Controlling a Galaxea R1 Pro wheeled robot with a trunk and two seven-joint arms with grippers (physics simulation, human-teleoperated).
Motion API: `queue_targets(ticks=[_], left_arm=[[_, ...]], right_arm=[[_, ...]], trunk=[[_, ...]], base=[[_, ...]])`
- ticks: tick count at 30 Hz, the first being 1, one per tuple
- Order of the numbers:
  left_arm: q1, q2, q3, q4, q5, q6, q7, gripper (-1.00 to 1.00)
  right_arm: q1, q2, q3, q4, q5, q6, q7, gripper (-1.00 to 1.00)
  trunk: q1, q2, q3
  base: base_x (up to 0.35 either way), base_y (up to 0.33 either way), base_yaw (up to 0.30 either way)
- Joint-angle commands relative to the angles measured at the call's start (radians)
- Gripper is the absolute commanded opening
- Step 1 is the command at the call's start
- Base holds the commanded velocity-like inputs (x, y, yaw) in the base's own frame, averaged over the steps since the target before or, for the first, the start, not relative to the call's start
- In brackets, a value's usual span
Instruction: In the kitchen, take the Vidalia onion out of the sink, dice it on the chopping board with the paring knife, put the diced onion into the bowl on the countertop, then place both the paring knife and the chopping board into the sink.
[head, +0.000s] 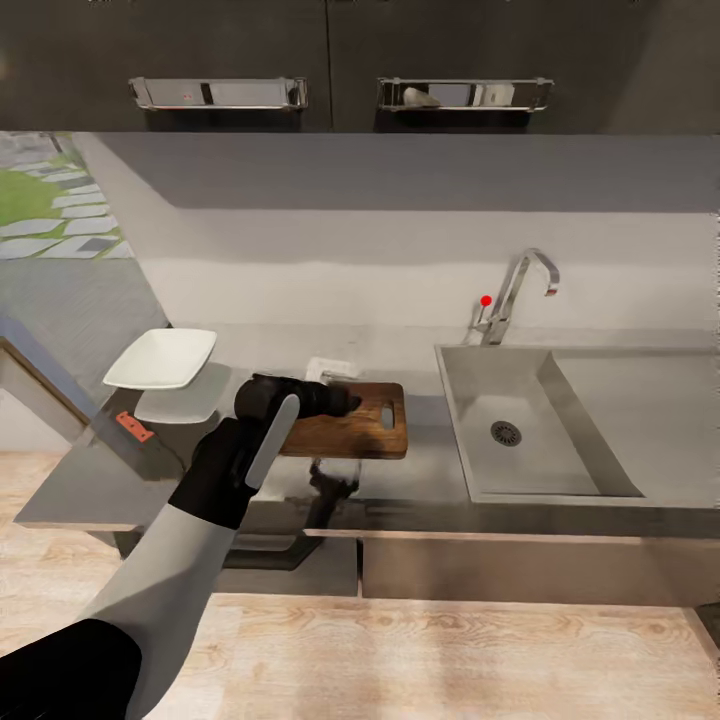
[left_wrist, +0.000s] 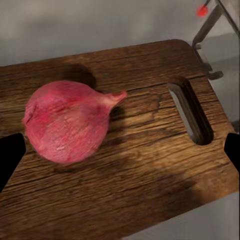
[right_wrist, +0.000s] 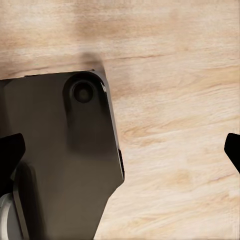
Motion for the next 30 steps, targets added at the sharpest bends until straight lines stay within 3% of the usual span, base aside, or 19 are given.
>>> queue_targets(ticks=[1,30], left_arm=[[-0.001,0.000,-0.001,0.000,0.008,0.004,0.008,1.00],[-0.001,0.002,-0.001,0.015,0.008,0.004,0.008,1.00]], right_arm=[[0.000,-0.001,0.009,-0.002,-0.009,-0.002,-0.006,1.00],[0.000,-0.002,0.009,-0.002,-0.009,-0.002,-0.006,1.00]], trunk=[[0.000,-0.002,-0.001],[0.000,-0.002,-0.001]], base=[[-0.296,0.000,0.000],[-0.329,0.000,0.000]])
